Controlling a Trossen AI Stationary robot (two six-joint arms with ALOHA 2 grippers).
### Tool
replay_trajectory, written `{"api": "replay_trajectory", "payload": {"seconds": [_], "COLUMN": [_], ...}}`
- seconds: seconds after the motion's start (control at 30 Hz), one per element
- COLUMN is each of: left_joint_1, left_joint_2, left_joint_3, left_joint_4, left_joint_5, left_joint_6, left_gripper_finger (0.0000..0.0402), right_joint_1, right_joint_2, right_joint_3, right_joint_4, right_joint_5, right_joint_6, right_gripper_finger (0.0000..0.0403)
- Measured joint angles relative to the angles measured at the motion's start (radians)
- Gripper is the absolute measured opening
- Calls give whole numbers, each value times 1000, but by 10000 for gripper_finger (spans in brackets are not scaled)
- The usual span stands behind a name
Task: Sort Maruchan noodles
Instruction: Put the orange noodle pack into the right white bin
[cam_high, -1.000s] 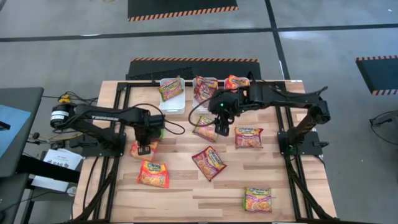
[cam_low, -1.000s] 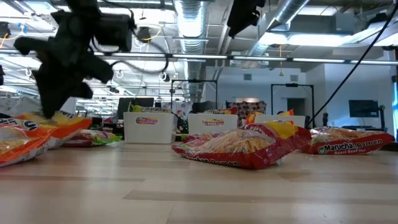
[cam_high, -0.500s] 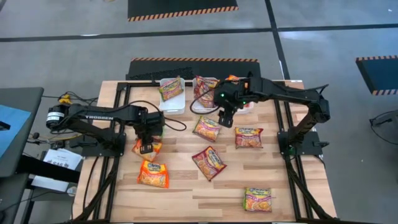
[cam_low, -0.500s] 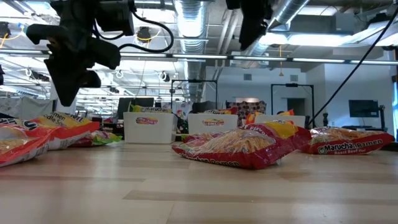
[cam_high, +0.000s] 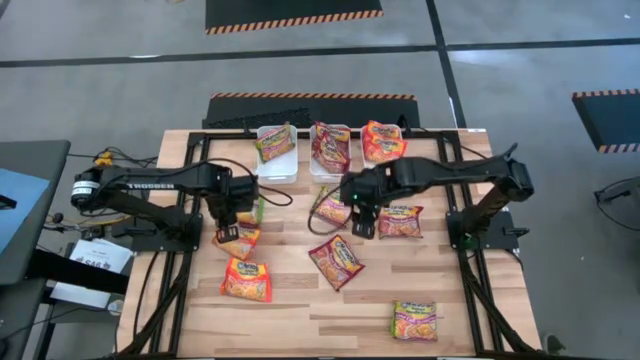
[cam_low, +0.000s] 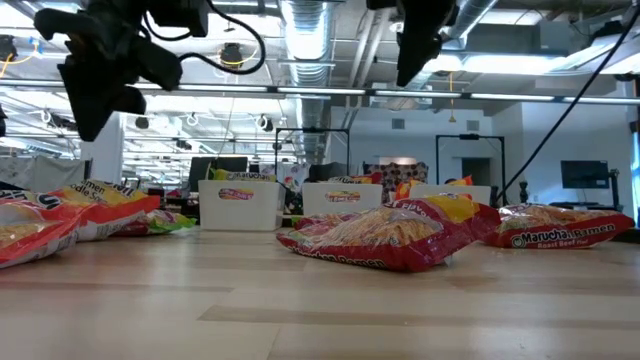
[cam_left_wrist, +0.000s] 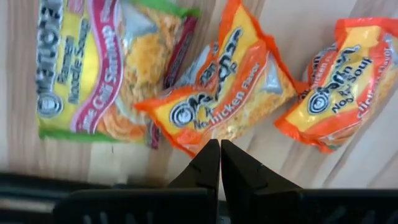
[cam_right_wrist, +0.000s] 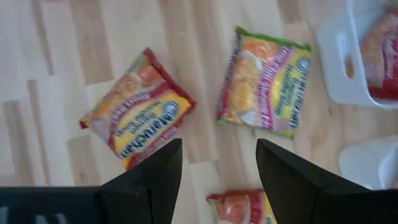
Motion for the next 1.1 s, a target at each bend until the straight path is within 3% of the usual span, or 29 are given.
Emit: {"api": "replay_trajectory", "payload": {"seconds": [0.2, 0.47, 0.57, 0.73, 0.9, 1.1], "left_joint_1": [0, 0, 0, 0, 0, 0], "left_joint_2": [21, 36, 36, 36, 36, 36], "left_joint_3": [0, -1, -1, -1, -1, -1], "left_joint_4": [-66, -108, -108, -3, 140, 164], "left_joint_5": [31, 24, -23, -195, -112, -14], "left_joint_6": [-73, -122, -112, -35, 97, 170], "left_gripper_finger": [18, 100, 137, 180, 184, 184], "right_joint_1": [46, 78, 81, 82, 81, 81], "right_joint_2": [0, 0, 0, 0, 0, 0], "right_joint_3": [0, 0, 0, 0, 0, 0], "right_joint_4": [12, 12, 11, 12, 12, 21], "right_joint_5": [22, 24, 27, 27, 27, 27], "right_joint_6": [-4, -28, -28, -28, -19, 7], "right_gripper_finger": [228, 228, 228, 228, 228, 228]}}
